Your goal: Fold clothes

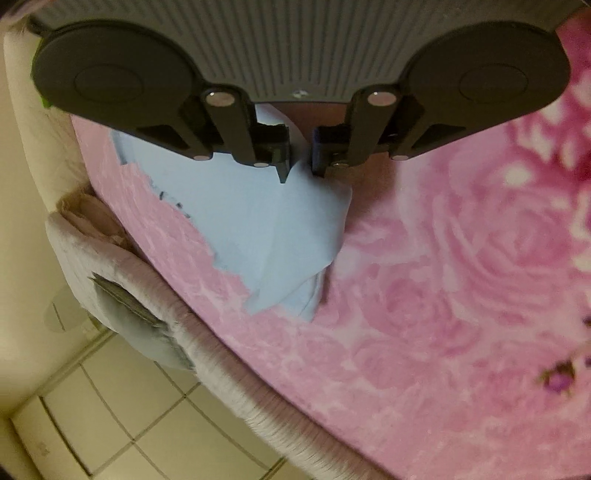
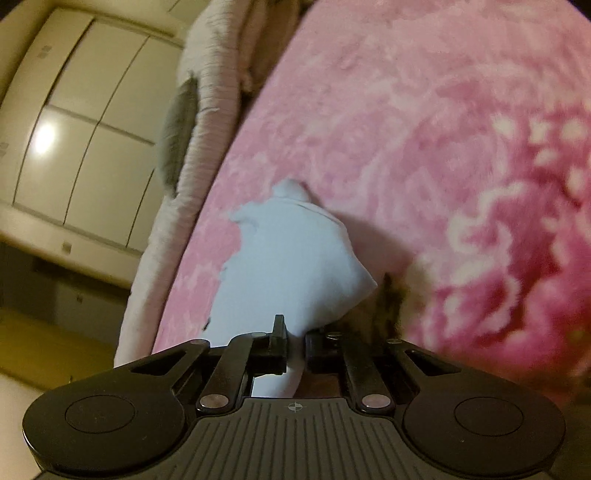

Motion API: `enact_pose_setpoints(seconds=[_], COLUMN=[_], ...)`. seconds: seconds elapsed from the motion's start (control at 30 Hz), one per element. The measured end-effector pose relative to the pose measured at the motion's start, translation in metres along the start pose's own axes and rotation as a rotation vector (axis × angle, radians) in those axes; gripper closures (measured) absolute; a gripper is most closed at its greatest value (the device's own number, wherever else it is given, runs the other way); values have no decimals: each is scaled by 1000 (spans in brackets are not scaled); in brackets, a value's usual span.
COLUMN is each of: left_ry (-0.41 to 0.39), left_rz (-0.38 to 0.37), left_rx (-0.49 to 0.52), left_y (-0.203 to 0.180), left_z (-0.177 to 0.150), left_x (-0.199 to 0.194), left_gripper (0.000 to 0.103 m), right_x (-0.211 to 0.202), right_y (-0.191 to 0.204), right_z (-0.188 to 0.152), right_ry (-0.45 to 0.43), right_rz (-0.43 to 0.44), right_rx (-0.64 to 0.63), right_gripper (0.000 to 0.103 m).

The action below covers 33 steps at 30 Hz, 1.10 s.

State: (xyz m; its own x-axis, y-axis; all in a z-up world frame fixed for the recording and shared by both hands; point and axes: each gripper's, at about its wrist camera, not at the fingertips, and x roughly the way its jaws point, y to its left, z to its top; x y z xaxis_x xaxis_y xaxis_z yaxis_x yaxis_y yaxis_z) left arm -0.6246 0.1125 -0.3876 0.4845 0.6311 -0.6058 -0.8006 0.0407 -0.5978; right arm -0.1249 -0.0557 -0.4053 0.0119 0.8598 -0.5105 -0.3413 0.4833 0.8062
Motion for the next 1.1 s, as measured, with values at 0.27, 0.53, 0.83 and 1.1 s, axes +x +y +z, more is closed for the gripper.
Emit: enact_pose_setpoints(seconds=[0.27, 0.53, 0.83, 1.1], left_ry=[111, 158, 133, 143], left_rz=[7, -7, 130, -51], left_rx=[52, 86, 20, 94], left_y=[6, -3, 29, -3], left_z=[-43, -16, 2, -3], left_x=[-37, -48, -67, -26], left_gripper=[91, 85, 87, 87], right_x=[-46, -47, -51, -53], right_y=[-29, -34, -52, -54], right_z=[-9, -7, -5, -6], right_ry=[49, 32, 0, -34], right_rz=[-24, 4, -10, -44], right_rx=[11, 29, 130, 173], right_gripper=[94, 74, 70, 69])
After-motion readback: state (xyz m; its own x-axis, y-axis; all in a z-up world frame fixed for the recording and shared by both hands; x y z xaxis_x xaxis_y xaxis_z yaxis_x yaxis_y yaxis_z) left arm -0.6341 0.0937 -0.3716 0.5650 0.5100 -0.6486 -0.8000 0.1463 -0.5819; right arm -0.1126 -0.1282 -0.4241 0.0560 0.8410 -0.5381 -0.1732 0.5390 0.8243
